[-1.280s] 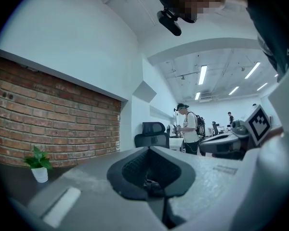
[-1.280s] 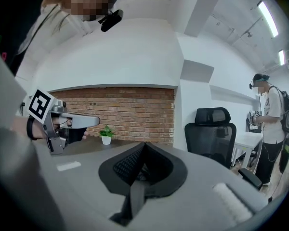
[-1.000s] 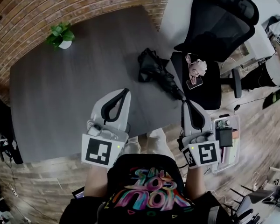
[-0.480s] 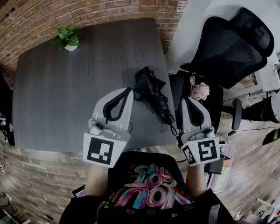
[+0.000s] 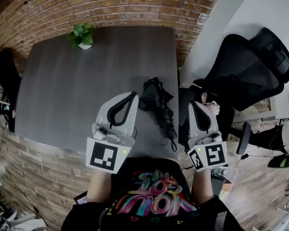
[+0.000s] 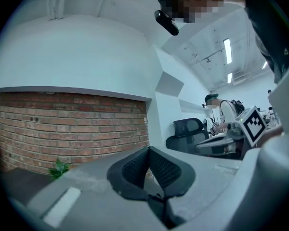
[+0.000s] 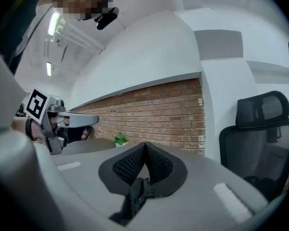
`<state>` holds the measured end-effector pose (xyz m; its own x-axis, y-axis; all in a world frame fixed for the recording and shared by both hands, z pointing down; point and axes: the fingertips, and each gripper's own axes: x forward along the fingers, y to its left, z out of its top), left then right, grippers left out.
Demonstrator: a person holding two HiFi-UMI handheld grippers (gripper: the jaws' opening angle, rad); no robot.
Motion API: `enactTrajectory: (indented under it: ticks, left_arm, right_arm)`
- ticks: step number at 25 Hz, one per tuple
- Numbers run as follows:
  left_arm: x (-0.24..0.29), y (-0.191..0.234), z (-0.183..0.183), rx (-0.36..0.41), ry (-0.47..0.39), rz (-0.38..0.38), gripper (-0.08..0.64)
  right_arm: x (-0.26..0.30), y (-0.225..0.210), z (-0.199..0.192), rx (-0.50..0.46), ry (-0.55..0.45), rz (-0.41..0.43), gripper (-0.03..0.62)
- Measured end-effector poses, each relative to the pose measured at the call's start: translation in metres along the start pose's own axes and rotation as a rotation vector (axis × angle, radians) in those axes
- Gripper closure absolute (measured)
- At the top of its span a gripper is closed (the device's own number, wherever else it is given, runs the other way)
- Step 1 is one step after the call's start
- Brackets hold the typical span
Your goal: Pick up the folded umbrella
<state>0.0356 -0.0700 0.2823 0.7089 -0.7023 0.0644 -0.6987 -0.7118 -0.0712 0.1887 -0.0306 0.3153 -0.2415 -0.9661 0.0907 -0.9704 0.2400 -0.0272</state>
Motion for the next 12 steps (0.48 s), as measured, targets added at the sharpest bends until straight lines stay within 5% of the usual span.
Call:
enactTrajectory:
  ticks: [12]
  left_arm:
    - [0.005, 0.027, -0.004, -0.031, 0.003, 0.016, 0.558]
  right_arm:
    - [0.027, 0.015, 0.001, -0.038, 0.044, 0.046, 0.593]
